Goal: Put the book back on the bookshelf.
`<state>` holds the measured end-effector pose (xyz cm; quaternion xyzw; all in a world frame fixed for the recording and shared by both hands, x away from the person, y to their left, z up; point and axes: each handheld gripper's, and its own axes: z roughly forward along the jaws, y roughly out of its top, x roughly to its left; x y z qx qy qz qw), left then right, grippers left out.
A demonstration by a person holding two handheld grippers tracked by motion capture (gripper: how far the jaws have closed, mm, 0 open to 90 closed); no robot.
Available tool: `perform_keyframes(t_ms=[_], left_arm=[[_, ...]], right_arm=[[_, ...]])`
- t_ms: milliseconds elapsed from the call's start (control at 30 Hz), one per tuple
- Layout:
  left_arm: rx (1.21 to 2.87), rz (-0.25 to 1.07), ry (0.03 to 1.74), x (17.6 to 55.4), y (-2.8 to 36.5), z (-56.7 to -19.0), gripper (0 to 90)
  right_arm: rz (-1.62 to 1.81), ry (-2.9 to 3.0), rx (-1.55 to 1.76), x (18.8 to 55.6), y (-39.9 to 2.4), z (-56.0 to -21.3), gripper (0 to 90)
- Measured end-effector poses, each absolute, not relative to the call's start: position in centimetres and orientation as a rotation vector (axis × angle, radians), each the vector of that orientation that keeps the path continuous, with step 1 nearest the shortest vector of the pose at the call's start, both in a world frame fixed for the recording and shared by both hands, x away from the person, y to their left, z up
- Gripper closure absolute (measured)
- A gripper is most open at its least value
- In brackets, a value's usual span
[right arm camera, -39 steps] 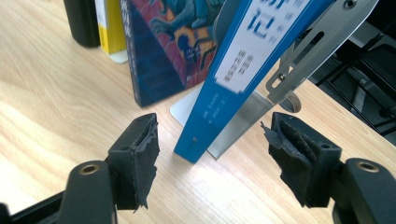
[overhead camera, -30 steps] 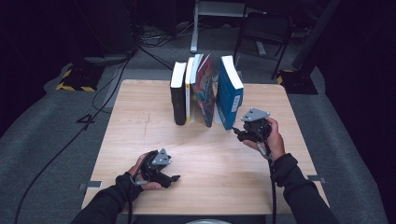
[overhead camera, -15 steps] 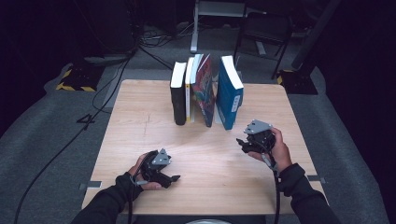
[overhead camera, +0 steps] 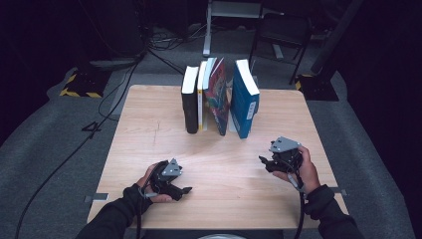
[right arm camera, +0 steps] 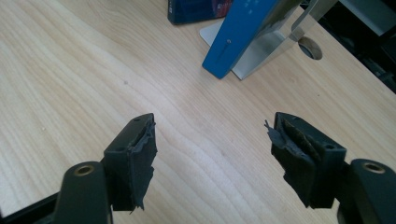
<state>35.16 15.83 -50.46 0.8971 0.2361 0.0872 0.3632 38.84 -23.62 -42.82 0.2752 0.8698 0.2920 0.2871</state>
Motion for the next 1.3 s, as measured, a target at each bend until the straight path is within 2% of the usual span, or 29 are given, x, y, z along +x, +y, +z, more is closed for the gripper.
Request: perform_keyframes(t_ms=[667, 1300], left_arm=[[2.309, 0.225, 0.609, 35.1, 15.8, -50.5, 15.9], [2.308, 0.226, 0.612, 35.1, 15.8, -50.5, 15.9]], right_arm=[[0.757, 2.348, 0.725, 36.2, -26.4, -45.4, 30.7], [0.805, 2.37, 0.84, 34.8, -30.4, -48.4, 27.2]])
